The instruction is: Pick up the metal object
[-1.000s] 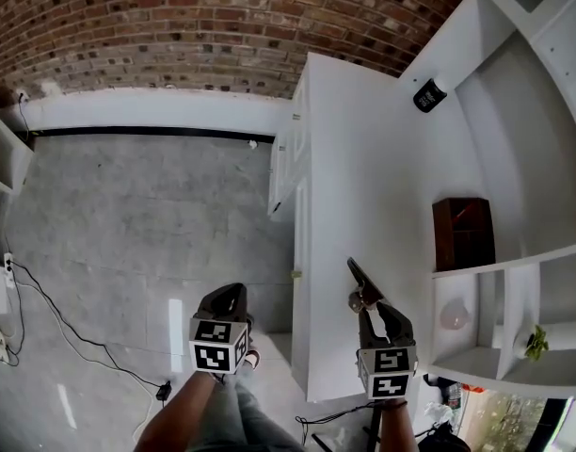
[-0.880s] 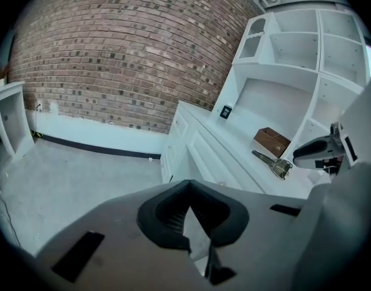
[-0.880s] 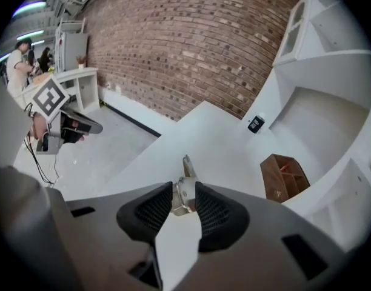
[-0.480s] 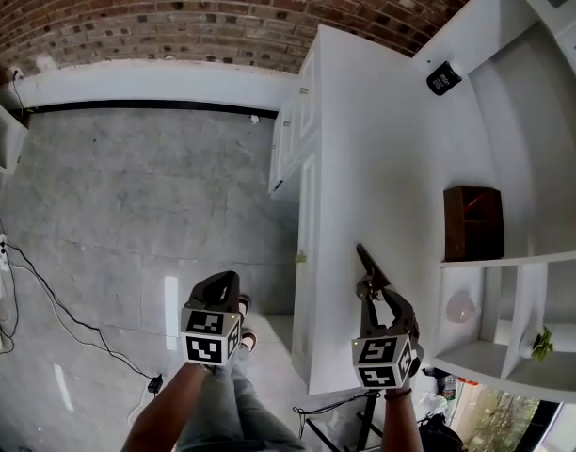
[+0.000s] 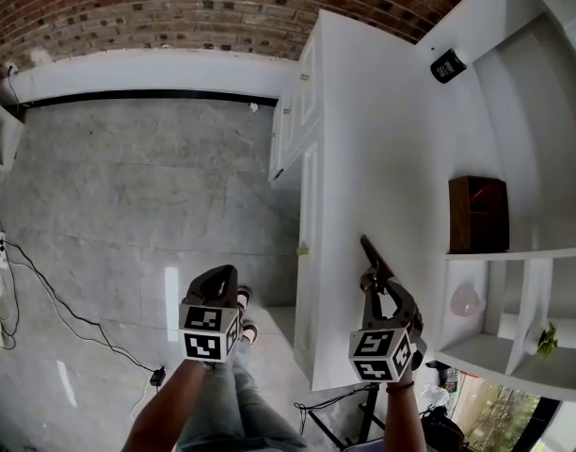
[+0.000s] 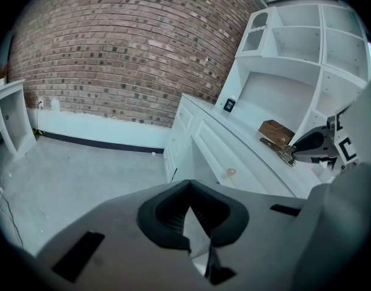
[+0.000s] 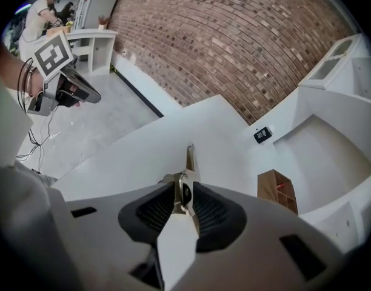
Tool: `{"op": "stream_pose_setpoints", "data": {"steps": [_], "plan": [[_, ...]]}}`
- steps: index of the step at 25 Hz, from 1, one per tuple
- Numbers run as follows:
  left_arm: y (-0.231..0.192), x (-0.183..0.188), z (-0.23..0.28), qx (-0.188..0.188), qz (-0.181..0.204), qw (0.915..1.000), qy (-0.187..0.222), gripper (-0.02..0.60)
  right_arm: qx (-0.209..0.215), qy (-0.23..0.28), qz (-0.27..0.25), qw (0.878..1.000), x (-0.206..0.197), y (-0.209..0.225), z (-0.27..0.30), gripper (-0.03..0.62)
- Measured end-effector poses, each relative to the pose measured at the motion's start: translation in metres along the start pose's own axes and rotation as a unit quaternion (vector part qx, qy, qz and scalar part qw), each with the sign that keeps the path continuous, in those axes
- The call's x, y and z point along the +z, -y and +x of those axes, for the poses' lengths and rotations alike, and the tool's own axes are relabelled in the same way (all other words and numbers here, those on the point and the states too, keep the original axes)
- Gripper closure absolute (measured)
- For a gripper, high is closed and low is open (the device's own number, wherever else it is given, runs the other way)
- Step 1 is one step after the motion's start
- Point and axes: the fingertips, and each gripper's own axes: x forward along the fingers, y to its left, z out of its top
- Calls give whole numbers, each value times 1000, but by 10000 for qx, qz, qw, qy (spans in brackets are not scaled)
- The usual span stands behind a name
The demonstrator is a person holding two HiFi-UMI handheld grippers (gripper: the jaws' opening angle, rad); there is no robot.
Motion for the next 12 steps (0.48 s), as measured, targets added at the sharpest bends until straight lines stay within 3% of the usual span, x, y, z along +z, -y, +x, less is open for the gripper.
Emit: {"op": "stream_pose_setpoints", "data": {"steps": [12], "plan": [[-4,-4,-1,-63,46,9999,-138,577,-105,-131,-119,9998,0,3,2,537]]}}
